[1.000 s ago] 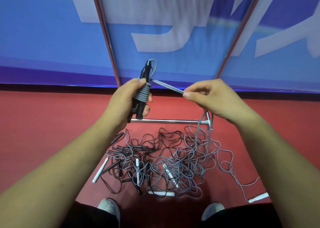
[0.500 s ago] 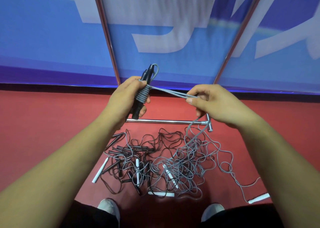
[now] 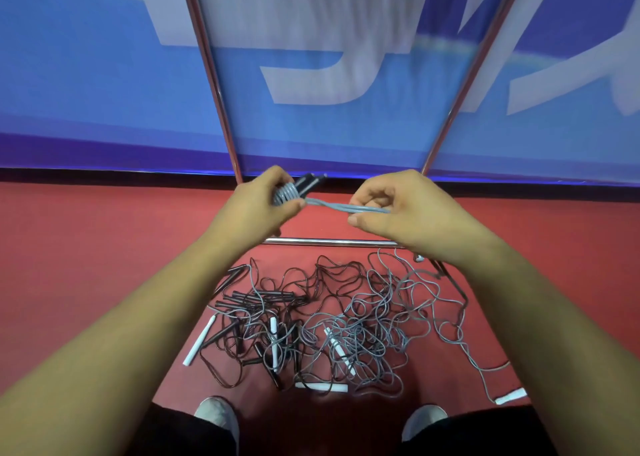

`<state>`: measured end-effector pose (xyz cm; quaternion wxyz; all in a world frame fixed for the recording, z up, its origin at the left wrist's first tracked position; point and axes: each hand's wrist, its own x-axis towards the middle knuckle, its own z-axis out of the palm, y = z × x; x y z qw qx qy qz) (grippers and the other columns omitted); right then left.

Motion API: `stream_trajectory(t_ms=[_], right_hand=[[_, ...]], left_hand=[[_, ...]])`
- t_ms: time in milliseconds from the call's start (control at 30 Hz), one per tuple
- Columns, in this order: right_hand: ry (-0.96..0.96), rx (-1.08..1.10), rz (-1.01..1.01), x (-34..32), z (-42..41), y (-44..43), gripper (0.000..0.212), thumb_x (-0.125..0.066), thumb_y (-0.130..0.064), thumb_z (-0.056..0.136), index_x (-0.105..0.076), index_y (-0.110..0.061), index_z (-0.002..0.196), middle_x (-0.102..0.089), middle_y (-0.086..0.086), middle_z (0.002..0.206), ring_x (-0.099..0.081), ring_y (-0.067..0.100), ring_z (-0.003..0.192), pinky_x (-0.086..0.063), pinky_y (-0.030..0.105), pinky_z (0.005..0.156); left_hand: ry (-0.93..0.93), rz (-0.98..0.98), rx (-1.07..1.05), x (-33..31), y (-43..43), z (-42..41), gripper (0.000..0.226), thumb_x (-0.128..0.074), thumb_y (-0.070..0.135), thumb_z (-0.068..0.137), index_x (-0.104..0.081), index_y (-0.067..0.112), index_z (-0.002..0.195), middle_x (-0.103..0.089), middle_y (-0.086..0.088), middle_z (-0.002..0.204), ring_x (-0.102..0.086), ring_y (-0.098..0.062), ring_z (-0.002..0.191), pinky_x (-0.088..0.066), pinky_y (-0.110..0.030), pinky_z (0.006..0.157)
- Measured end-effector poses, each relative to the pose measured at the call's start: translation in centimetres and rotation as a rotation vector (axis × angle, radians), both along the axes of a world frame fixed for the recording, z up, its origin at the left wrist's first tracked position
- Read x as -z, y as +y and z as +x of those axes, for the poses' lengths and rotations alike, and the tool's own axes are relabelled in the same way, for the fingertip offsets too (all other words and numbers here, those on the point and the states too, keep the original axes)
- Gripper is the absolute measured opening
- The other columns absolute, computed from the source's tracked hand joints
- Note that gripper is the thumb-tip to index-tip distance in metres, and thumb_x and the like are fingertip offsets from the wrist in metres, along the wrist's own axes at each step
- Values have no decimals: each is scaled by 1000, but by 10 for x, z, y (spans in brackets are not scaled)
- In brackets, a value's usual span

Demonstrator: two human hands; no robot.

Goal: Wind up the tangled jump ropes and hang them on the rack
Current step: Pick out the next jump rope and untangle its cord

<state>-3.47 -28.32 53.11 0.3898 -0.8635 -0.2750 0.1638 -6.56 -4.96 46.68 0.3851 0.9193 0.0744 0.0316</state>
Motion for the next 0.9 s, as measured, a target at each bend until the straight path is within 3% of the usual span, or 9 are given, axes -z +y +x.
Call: stream_trajectory(t_ms=[67, 133, 233, 333, 400, 467, 600, 733, 900], right_hand=[[-73, -3, -24, 2, -1, 2, 6, -73, -17, 85, -70, -18, 80, -63, 2, 65, -46, 3, 52, -39, 21, 53], [-96, 25, 2, 4, 0, 3, 8, -72, -19, 85, -70, -20, 78, -62, 2, 63, -44, 3, 53, -38, 25, 56], [-83, 99, 76, 7, 2, 3, 7, -72, -20, 87, -72, -20, 80, -60, -14, 58, -47, 0, 52, -37, 15, 54], [-97, 142, 94, 11, 5, 3, 6, -73, -20, 86, -74, -22, 80, -68, -16, 69, -58, 0, 61, -45, 19, 60], [-108, 184, 125, 14, 8, 2, 6, -74, -22, 85, -74, -23, 80, -72, -9, 75, -64, 6, 70, -49, 25, 69], [-100, 224, 177, 15, 12, -1, 6, -74, -21, 85, -74, -19, 80, -72, -2, 74, -60, 6, 65, -46, 26, 67], [-53, 285, 210, 19, 22, -8, 14, -78, -23, 82, -73, -12, 77, -69, 11, 68, -52, 9, 60, -41, 28, 61], [-8, 329, 214, 25, 30, -12, 16, -81, -24, 80, -72, -13, 72, -71, 6, 67, -58, 12, 61, -44, 28, 64], [40, 324, 179, 31, 35, -14, 22, -78, -29, 85, -71, -9, 77, -70, 10, 67, -49, 13, 49, -40, 24, 53]], left_hand=[[49, 256, 88, 7, -1, -1, 28, -68, 45, 86, -52, 32, 105, -67, 0, 84, -65, -26, 73, -55, -37, 66], [124, 374, 179, 9, -6, -4, 35, -55, 58, 76, -49, 36, 103, -65, 2, 81, -62, -27, 75, -56, -42, 69], [220, 387, 365, 9, -18, -6, 51, -49, 68, 67, -55, 37, 107, -66, 5, 78, -63, -20, 75, -56, -38, 73], [248, 363, 433, 6, -28, -9, 60, -56, 84, 70, -61, 40, 110, -63, 5, 72, -59, -12, 70, -50, -32, 68], [204, 306, 465, 3, -32, -11, 37, -61, 78, 76, -62, 47, 97, -54, 4, 60, -50, -6, 57, -39, -29, 57], [136, 200, 503, -1, -33, -13, 17, -64, 68, 83, -59, 52, 84, -48, 3, 53, -44, -9, 51, -33, -26, 52], [12, 62, 560, 0, -32, -17, 19, -70, 50, 88, -65, 32, 91, -46, 6, 53, -41, -10, 49, -33, -25, 50], [-18, -105, 551, 0, -36, -20, 14, -69, 39, 91, -60, 36, 81, -48, 8, 55, -42, -7, 49, -35, -27, 49], [19, -534, 439, -4, -39, -21, 11, -61, 39, 88, -60, 32, 79, -60, -10, 66, -54, -23, 49, -44, -31, 46]])
